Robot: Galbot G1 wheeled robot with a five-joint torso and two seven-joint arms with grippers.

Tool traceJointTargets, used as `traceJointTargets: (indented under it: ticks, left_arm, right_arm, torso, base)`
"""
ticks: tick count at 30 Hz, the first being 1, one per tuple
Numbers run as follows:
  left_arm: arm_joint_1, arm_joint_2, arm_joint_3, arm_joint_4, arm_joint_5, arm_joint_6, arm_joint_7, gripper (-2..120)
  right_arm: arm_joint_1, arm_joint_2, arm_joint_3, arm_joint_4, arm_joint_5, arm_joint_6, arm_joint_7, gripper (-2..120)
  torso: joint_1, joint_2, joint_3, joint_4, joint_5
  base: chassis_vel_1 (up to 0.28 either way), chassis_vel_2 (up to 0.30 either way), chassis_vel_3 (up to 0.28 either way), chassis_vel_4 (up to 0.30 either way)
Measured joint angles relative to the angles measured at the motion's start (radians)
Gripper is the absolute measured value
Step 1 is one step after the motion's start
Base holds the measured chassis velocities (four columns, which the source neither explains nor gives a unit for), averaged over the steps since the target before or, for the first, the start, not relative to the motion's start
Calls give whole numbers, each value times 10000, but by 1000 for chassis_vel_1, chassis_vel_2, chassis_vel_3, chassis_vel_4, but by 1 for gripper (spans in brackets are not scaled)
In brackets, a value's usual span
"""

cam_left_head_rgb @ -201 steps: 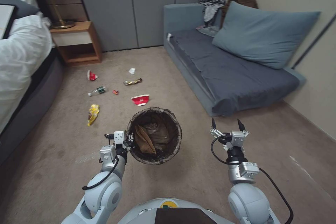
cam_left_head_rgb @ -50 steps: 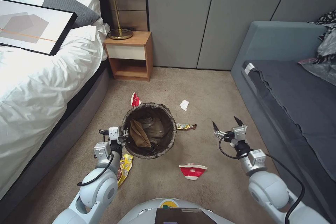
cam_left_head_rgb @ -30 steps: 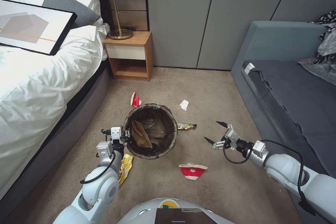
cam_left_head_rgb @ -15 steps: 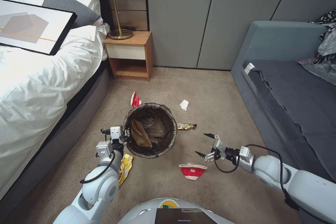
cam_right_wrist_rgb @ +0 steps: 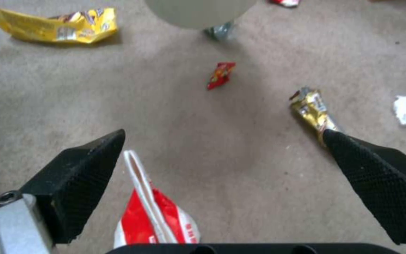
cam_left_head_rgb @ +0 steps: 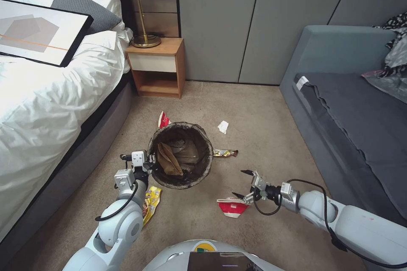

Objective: Pick up the trash bin, then pick up the garbage from the floor and place it into the trash bin.

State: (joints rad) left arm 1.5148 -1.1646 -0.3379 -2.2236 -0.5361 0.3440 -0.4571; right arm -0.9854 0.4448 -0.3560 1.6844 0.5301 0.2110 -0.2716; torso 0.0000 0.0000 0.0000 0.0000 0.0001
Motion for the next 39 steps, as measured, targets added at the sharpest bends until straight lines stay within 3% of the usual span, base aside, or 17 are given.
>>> traceJointTargets:
  ticks: [12,39]
  left_arm:
    - [-71,-73,-36,-7,-14,3,-15,4]
    - [-216,-100,-62,135,-87,3,-25,4]
  right_arm:
    - [47,1009,-537,-1275,-425,195,-33,100]
    - [276,2387,-1010,-3148,-884,461,-252,100]
  torso:
    - [0,0,0,-1,-2]
    - [0,0,0,0,-1]
  base:
    - [0,0,0,0]
    - [0,0,0,0]
